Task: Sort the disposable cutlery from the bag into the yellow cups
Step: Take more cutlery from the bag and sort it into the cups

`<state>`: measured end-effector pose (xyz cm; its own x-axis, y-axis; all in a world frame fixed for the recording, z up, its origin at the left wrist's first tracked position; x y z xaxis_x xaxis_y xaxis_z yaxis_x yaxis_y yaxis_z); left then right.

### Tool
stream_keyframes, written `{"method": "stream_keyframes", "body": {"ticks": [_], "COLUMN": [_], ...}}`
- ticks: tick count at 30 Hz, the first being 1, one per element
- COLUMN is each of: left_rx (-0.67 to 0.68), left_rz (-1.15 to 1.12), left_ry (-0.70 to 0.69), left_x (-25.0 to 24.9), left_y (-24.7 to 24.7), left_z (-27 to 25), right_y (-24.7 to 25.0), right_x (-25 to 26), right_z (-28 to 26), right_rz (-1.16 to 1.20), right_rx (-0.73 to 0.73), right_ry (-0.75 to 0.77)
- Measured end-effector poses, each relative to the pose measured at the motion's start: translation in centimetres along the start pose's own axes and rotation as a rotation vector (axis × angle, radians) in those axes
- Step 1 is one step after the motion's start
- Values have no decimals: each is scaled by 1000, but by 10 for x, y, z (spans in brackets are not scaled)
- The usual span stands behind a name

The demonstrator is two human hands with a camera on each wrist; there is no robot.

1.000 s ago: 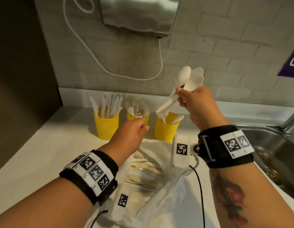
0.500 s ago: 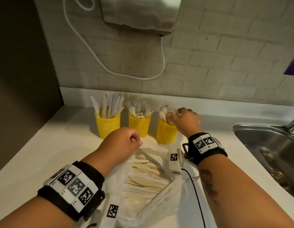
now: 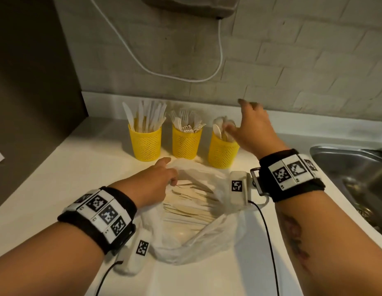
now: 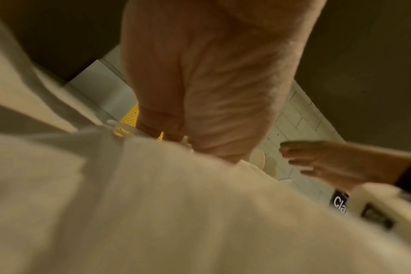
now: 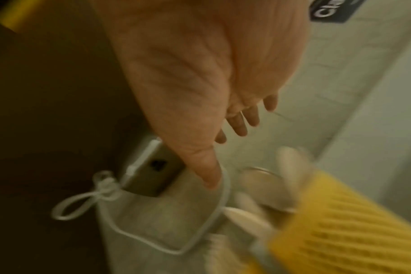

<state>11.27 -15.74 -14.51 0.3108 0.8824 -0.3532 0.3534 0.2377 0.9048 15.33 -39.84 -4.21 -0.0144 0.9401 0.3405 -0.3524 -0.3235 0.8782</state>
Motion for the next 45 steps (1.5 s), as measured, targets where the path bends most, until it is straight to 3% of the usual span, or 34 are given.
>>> {"method": "stream_keyframes", "body": {"ticks": [2, 3, 6, 8, 10, 14, 22, 26, 31, 38, 45], "left_rx": [-7, -2, -49, -69, -35, -41, 215, 227, 265, 147, 5], "left_rz": [-71, -107, -178, -205, -171, 284, 398, 326, 8, -49, -189], "left_ry": [39, 62, 22, 63, 206, 114, 50, -36, -101, -87, -133], "left_x": [2, 4, 13, 10, 16, 24, 28, 22, 18, 14, 10], "left_y": [-1, -1, 2, 9, 12, 16, -4, -10, -17, -15, 1], "left_z": [2, 4, 10, 8, 0, -25, -36, -32, -30, -32, -40], "right_y": [19, 20, -21, -54, -71, -69, -61, -56, -64, -58, -37], "right_x": [42, 63, 98, 88, 72, 52, 59, 62, 60, 46, 16], "right_z": [-24, -38, -87, -106, -114, -118, -129, -134, -134, -133, -119], "right_rz": [168, 163, -169, -343, -429, -430, -480, -449, -337, -125, -57], "right_rx": [47, 166, 642, 788, 797, 776, 810, 797, 702, 571, 573], "right_ry": [149, 242, 465, 415, 351, 293, 320, 344, 350, 400, 296]}}
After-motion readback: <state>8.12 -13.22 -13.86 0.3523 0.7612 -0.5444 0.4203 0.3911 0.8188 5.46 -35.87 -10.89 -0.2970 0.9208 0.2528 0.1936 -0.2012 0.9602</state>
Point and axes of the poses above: each hand's wrist, its own z-axis towards the middle knuckle, its own y-axis out of the back of the hand, x = y × z, the point moved 3 cm from there along z, towards the middle knuckle, and after that the axes turned 1 degree about -y, right-handed, at the moved point
